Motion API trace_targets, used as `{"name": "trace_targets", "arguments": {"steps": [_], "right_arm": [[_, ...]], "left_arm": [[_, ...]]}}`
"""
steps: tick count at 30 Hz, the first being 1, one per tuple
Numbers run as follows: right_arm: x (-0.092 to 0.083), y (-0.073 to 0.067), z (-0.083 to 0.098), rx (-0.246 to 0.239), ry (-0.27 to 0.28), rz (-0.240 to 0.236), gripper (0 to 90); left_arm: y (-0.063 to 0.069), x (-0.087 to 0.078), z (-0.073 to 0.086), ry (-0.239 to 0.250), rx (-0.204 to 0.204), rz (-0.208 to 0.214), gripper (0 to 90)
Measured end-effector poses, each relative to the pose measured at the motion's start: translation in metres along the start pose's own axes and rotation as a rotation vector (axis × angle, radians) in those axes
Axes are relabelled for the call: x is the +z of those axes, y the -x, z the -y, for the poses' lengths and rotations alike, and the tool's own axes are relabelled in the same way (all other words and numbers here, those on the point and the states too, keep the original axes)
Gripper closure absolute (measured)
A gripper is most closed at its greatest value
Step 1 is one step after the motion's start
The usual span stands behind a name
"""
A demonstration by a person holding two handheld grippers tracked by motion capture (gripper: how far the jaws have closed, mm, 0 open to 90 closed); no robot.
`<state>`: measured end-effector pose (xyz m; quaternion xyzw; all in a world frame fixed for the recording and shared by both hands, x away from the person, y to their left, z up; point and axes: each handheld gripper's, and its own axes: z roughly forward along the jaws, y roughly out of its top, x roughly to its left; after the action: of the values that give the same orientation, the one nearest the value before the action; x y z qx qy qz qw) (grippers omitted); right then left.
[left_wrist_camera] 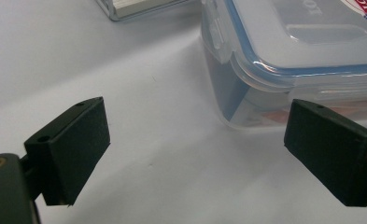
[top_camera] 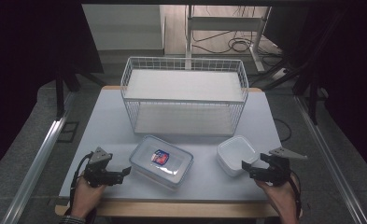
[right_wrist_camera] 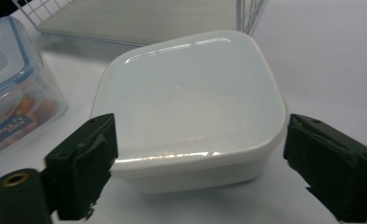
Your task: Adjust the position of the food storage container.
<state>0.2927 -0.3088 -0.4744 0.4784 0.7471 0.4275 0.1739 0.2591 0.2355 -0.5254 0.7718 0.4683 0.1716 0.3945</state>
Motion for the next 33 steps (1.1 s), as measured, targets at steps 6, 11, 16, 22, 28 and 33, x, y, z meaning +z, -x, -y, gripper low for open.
{"name": "trace_targets", "arguments": {"steps": [6, 11, 16, 22, 28, 33], "right_arm": [[-0.002, -0.011, -0.011, -0.044, 0.001, -0.024, 28.6], [0.006, -0.019, -0.022, -0.075, -0.05, -0.084, 43.4], [0.018, -0.035, -0.035, -0.148, -0.105, -0.108, 50.4], [0.039, -0.051, -0.051, -0.193, -0.133, -0.135, 56.9], [0.052, -0.061, -0.061, -0.224, -0.157, -0.142, 62.1], [0.061, -0.068, -0.063, -0.236, -0.167, -0.144, 72.6]], "left_arm": [[0.001, 0.0, 0.0, 0.01, 0.007, 0.0, 7.0], [0.0, 0.0, 0.0, 0.012, 0.008, 0.001, 7.2], [0.0, 0.0, 0.0, 0.011, 0.011, 0.001, 7.2], [0.0, -0.001, 0.0, 0.017, 0.017, 0.001, 7.3], [0.0, -0.002, 0.0, 0.023, 0.016, -0.004, 7.3], [-0.001, -0.002, 0.0, 0.024, 0.015, -0.004, 7.3]]}}
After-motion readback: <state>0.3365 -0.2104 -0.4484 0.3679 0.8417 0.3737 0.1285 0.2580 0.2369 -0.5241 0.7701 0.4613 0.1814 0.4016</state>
